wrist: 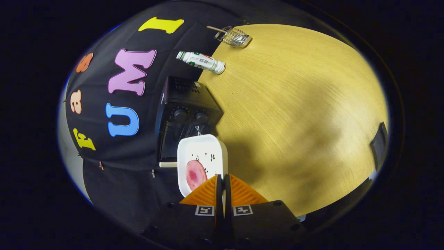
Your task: Open the toaster oven, put the food inside, and close the toaster oven door.
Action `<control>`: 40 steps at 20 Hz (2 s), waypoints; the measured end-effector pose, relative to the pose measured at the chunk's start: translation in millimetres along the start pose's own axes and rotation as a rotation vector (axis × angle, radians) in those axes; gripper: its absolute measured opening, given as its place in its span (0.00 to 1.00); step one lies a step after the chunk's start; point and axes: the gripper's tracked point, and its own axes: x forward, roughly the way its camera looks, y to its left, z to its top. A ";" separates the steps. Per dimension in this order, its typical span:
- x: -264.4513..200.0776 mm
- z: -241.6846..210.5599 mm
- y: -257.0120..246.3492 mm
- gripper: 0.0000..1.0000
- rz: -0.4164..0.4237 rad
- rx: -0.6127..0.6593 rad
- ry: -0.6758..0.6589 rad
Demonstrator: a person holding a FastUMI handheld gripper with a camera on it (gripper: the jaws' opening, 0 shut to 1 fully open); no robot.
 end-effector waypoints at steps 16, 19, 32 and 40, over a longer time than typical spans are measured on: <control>107.8 -18.9 69.0 0.05 -0.046 0.197 -0.193; 126.0 -11.5 74.7 0.05 -0.064 0.262 -0.235; 173.0 -2.1 88.7 0.06 -0.112 0.402 -0.371; 205.6 6.9 111.5 0.06 -0.122 0.482 -0.434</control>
